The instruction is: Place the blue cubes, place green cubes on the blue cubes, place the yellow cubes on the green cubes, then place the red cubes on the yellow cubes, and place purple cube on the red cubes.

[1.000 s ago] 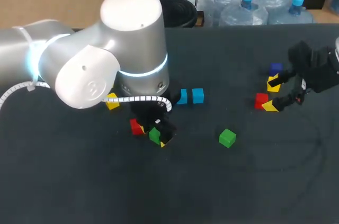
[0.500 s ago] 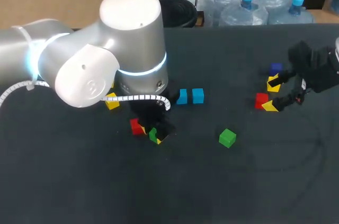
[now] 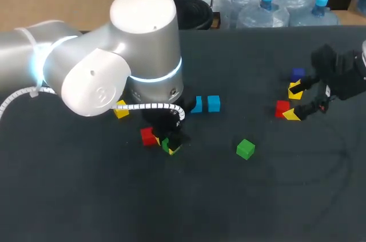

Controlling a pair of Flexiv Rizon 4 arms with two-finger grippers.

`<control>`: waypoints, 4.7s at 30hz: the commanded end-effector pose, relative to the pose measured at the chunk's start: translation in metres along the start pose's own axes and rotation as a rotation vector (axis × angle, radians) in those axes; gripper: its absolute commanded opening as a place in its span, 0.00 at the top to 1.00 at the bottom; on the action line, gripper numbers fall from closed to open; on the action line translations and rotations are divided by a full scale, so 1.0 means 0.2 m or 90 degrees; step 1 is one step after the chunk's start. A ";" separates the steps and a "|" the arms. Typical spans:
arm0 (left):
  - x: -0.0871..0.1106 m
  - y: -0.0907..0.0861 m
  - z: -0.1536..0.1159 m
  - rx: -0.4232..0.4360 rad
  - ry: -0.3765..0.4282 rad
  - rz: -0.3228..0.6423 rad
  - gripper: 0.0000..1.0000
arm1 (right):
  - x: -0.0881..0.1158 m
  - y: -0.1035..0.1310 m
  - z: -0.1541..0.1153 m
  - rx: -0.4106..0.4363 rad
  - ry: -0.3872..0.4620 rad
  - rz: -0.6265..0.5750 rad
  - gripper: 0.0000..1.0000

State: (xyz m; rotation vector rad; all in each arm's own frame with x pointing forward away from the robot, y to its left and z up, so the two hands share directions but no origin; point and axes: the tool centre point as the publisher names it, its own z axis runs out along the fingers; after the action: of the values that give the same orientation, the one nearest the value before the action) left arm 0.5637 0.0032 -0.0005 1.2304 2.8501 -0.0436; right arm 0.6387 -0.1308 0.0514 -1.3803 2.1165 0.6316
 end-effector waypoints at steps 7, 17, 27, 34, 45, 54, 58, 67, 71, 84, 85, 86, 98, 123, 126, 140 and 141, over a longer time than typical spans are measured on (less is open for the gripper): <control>-0.06 0.02 -0.06 0.020 0.009 0.102 1.00 | 0.00 0.00 0.00 0.000 0.000 0.000 0.00; -0.19 0.10 -0.20 0.011 0.035 0.241 1.00 | 0.00 0.00 0.00 0.000 0.000 0.000 0.00; -0.27 0.16 -0.31 0.005 0.041 0.348 1.00 | 0.00 0.00 0.00 0.000 0.000 0.000 0.00; -0.31 0.20 -0.32 0.020 0.026 0.398 1.00 | 0.00 0.00 0.00 0.000 0.000 0.000 0.00; -0.38 0.22 -0.32 -0.002 0.040 0.428 1.00 | 0.00 0.00 0.00 0.000 0.000 0.000 0.00; -0.44 0.25 -0.30 -0.008 0.038 0.449 1.00 | 0.00 0.00 0.00 0.000 0.000 0.000 0.00; -0.46 0.26 -0.29 -0.004 0.036 0.457 1.00 | 0.00 0.00 0.00 0.000 0.000 0.000 0.00; -0.49 0.30 -0.25 0.002 0.036 0.468 1.00 | 0.00 0.00 0.00 0.000 0.000 0.000 0.00; -0.50 0.31 -0.24 0.004 0.036 0.471 1.00 | 0.00 0.00 0.00 0.000 0.000 0.000 0.00; -0.56 0.36 -0.22 0.007 0.024 0.474 1.00 | 0.00 0.00 0.00 0.000 0.000 0.000 0.00; -0.56 0.36 -0.21 0.008 0.021 0.473 1.00 | 0.00 0.00 0.00 0.000 0.000 0.000 0.00; -0.57 0.37 -0.21 0.008 0.020 0.472 1.00 | 0.00 0.00 0.00 0.000 0.000 0.000 0.00; -0.60 0.39 -0.17 0.016 0.016 0.468 1.00 | 0.00 0.00 0.00 0.000 0.000 0.000 0.00; -0.61 0.42 -0.13 0.027 0.025 0.461 1.00 | 0.00 0.00 0.00 0.000 0.000 0.000 0.00; -0.61 0.42 -0.12 0.028 0.026 0.459 1.00 | 0.00 0.00 0.00 0.000 0.000 0.000 0.00; -0.62 0.43 -0.12 0.030 0.026 0.460 1.00 | 0.00 0.00 0.00 0.000 0.000 0.000 0.00; -0.62 0.43 -0.12 0.030 0.026 0.460 1.00 | 0.00 0.00 0.00 0.000 0.000 0.000 0.00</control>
State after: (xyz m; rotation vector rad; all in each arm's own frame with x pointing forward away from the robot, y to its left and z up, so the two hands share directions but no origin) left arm 0.7065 -0.0257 0.0283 2.1836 2.2603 -0.0574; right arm 0.6387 -0.1308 0.0514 -1.3803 2.1165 0.6316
